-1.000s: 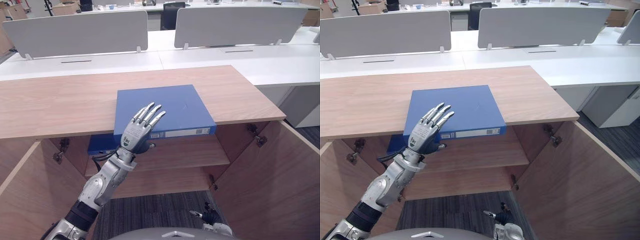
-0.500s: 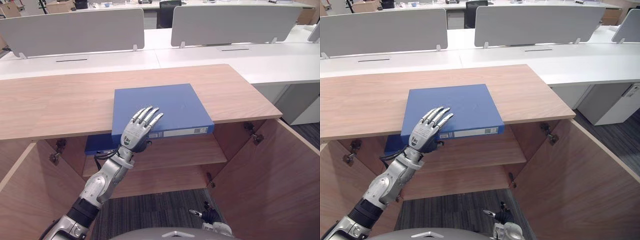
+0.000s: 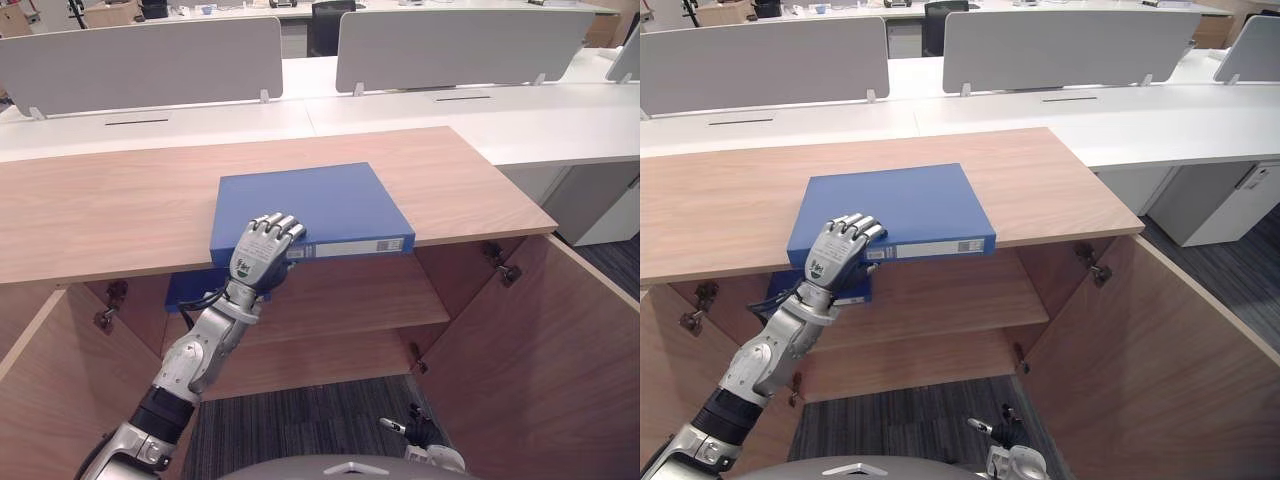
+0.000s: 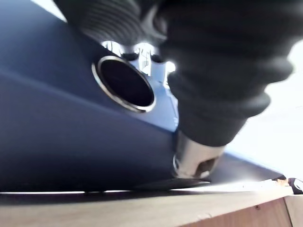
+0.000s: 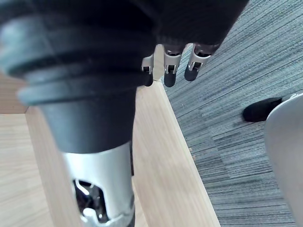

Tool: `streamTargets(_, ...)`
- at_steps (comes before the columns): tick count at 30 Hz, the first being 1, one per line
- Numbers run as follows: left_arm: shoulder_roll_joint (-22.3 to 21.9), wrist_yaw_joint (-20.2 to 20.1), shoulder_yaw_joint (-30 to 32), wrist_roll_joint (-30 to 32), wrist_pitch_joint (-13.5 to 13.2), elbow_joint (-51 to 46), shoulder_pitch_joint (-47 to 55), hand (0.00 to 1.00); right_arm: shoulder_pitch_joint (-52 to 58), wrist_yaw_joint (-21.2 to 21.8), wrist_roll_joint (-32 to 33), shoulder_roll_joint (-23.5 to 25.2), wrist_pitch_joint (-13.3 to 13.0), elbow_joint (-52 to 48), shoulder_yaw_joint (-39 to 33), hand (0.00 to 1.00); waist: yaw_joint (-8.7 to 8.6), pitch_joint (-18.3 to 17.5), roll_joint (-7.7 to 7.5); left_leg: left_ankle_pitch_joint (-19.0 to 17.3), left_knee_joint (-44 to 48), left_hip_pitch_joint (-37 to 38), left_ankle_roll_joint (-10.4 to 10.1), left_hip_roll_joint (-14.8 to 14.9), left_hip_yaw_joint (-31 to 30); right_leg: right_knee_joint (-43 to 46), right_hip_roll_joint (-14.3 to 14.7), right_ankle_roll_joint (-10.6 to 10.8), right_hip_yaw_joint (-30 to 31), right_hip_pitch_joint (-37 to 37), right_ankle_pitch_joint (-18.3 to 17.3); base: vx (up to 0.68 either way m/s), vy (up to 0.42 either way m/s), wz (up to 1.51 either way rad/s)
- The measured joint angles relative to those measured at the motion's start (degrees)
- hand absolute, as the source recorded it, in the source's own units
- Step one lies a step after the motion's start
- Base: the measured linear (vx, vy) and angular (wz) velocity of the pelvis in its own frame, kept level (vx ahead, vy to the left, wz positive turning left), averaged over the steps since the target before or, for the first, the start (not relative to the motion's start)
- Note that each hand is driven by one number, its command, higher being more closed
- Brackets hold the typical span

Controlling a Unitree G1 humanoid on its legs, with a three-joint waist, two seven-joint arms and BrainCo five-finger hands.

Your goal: Walk over to the cabinet, pick up the folder, carry it to the office cabinet, place the folder inside the office cabinet, then close the office cabinet door

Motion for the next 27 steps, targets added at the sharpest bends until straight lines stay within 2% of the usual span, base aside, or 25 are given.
streamTargets(4, 0.1, 0.2, 1.2, -0.7, -0.2, -2.3, 0.1, 1.0, 0.0, 0.0, 0.0, 0.0, 0.0, 0.0, -0.4, 0.0, 0.02, 0.4, 0.0, 0.0, 0.0, 0.0, 0.0, 0.0, 0.0, 0.0, 0.0, 0.0, 0.0, 0.0, 0.0, 0.0, 0.0, 0.0)
streamTargets(8, -0.3, 0.3, 2.0, -4.8, -1.2, -7.0, 0.5, 1.0, 0.1, 0.0, 0.0, 0.0, 0.0, 0.1, -0.6, 0.0, 0.42, 0.8, -0.04, 0.0, 0.1, -0.6, 0.0, 0.0, 0.0, 0.0, 0.0, 0.0, 0.5, -0.5, 0.0, 0.0, 0.0, 0.0)
streamTargets(10, -1.4, 1.1, 2.0, -9.1, -2.4, -11.0, 0.8, 1.0, 0.3, -0.1, 0.1, -0.1, 0.0, 0.2, -1.0, 0.0, 1.33, 0.9, -0.09, 0.0, 0.2, -1.2, 0.0, 0.0, 0.1, 0.0, 0.0, 0.0, 0.7, -1.1, 0.0, 0.0, -0.003, -0.02)
streamTargets(15, -5.3, 3.6, 2.2, -17.5, -3.8, -17.5, 1.0, 1.0, -0.5, -0.1, 0.1, 0.1, 0.0, 2.3, -0.9, 0.0, 1.85, 0.9, -0.08, -0.3, 0.8, -1.1, -0.3, 0.0, 0.1, 1.1, 0.0, 0.0, 1.5, -1.4, -0.6, -0.02, -0.017, -0.03)
streamTargets(16, -6.8, 4.1, 2.2, -21.0, -4.5, -20.1, 1.0, 1.0, -0.5, -0.3, 0.1, 0.1, 0.0, 2.4, -0.9, 0.0, 2.07, 0.9, -0.07, -0.5, 1.1, -0.9, -0.5, 0.1, 0.1, 2.2, 0.0, 0.1, 1.5, -1.6, -1.3, -0.05, -0.033, 0.0)
streamTargets(18, -7.7, 4.5, 2.2, -23.1, -5.2, -21.5, 1.1, 1.0, -0.5, -0.4, 0.1, 0.1, 0.0, 2.5, -0.8, 0.0, 2.35, 0.9, -0.07, -0.5, 1.1, -0.9, -0.5, 0.1, 0.0, 2.9, 0.0, 0.0, 1.5, -1.9, -1.6, -0.04, -0.024, 0.02)
streamTargets(20, -9.0, 5.2, 2.5, -27.6, -6.5, -23.8, 1.5, 1.0, -0.5, -0.5, 0.1, 0.1, 0.0, 2.6, -0.7, 0.0, 2.7, 0.9, -0.06, -0.6, 1.3, -0.8, -0.4, 0.1, -0.2, 4.0, 0.0, 0.0, 1.5, -2.1, -2.2, -0.06, -0.032, 0.04)
streamTargets(27, -13.0, 6.6, 4.3, -42.4, -8.5, -28.3, 2.6, 1.0, -0.9, -0.7, 0.7, 0.0, 0.0, 4.0, 0.0, 0.0, 3.77, 0.9, 0.0, -0.8, 2.0, -1.0, -0.3, 0.3, -0.6, 5.2, 0.1, 0.0, 1.3, -2.3, -2.7, -0.07, -0.032, 0.02)
